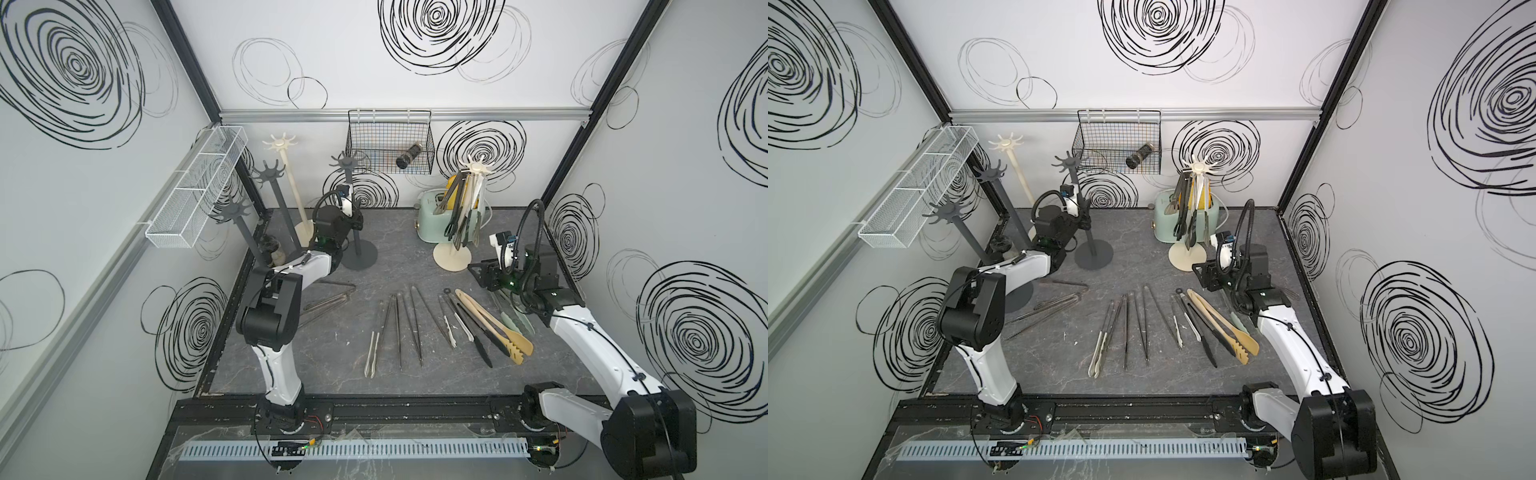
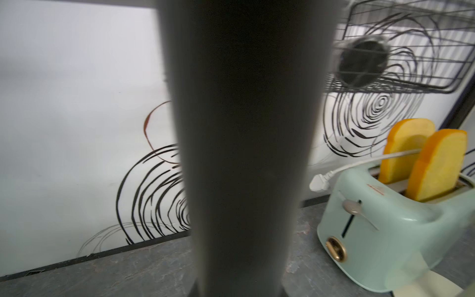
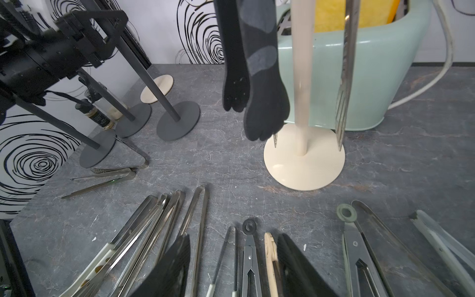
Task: Hang food tongs on kitchen utensil racks
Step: Move the rack to the center of the board.
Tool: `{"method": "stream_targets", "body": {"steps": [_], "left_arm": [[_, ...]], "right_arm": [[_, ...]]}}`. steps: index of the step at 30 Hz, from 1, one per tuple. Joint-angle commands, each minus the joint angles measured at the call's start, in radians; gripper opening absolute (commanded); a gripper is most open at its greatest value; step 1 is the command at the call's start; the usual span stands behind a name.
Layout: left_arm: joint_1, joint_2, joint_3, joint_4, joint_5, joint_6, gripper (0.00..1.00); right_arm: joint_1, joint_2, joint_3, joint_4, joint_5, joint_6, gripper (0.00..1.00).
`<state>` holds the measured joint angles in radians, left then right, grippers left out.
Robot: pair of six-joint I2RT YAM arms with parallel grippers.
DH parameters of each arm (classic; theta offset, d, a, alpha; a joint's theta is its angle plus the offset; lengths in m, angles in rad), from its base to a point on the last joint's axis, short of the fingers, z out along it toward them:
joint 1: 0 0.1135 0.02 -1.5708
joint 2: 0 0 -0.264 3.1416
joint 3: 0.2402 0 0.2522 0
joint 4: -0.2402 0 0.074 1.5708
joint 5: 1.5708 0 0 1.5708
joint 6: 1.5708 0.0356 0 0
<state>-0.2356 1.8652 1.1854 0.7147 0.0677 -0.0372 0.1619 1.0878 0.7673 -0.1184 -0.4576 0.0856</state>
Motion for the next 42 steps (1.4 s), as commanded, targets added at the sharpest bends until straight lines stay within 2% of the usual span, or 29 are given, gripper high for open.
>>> {"method": "stream_targets", "body": {"steps": [1,8,16,28,42], "left_arm": [[-0.093,-0.064,-0.051,0.053,-0.034,-0.036,0.0],[-0.247,-0.04,-0.067,0.148,-0.103,-0.06,0.0],[-0.339,0.114,0.074,0.202,-0.137,-0.045,0.0],[-0.354,0.252,0.244,0.233,-0.166,0.03,0.0],[-0.332,0.313,0.323,0.223,-0.154,0.058,0.0]], "right_arm": [[0.014,-0.046,-0.012,0.003,0.012,-0.008,0.57],[0.022,-0.12,-0.041,-0.003,0.022,0.002,0.57],[0.023,-0.156,-0.072,0.006,0.037,0.002,0.57],[0.022,-0.11,-0.085,0.054,0.034,0.006,0.57],[0.021,-0.075,-0.086,0.075,0.025,0.009,0.57]]}}
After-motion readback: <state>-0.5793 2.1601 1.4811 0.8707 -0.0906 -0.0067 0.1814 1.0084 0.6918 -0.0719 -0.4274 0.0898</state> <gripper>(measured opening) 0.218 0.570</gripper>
